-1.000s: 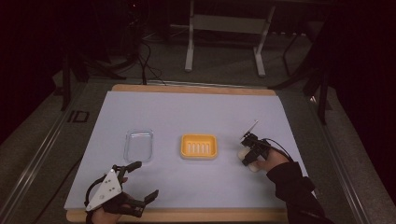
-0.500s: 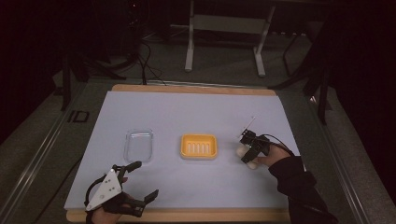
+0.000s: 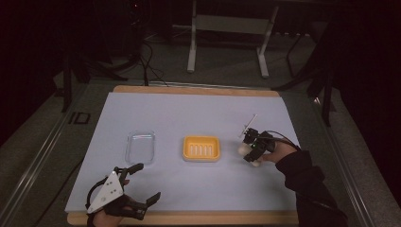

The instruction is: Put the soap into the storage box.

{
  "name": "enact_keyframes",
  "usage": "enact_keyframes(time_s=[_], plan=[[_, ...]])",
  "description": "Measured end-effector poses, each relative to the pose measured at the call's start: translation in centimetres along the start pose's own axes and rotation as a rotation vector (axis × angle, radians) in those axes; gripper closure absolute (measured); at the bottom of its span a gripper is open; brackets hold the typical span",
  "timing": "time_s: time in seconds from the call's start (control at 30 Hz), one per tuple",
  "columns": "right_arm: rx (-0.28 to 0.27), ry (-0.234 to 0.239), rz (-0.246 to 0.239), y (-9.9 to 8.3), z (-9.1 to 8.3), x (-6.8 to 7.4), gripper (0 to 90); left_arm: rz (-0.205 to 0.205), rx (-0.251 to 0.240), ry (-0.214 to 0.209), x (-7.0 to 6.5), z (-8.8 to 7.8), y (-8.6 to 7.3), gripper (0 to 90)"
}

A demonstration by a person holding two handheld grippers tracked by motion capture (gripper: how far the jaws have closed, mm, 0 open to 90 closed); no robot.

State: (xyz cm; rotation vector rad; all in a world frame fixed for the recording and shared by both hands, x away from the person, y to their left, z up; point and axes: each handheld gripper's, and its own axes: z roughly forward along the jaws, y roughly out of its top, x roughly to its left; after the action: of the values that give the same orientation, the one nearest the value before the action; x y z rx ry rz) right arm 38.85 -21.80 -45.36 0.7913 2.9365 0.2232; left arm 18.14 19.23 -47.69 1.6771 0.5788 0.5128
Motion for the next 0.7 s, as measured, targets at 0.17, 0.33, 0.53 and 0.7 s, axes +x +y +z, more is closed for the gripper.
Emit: enact_keyframes(time_s=[0.17,0.33,0.53,0.7], plan=[[-0.003,0.002,-0.049,0.3,-0.4,0.1,49.8,0.000,0.004,-0.002,0.0,0.1,0.0,1.1],[-0.034,-0.025,-0.116,0.6,-1.1,0.3,49.8,0.002,0.003,-0.002,0.0,0.0,0.0,1.1],[-0.075,-0.006,-0.195,0.9,-2.0,0.4,49.8,0.004,0.002,-0.004,-0.1,0.0,0.0,1.1],[-0.062,0.016,-0.254,1.1,-2.3,0.5,49.8,0.002,0.002,-0.005,0.0,0.1,0.0,1.1]])
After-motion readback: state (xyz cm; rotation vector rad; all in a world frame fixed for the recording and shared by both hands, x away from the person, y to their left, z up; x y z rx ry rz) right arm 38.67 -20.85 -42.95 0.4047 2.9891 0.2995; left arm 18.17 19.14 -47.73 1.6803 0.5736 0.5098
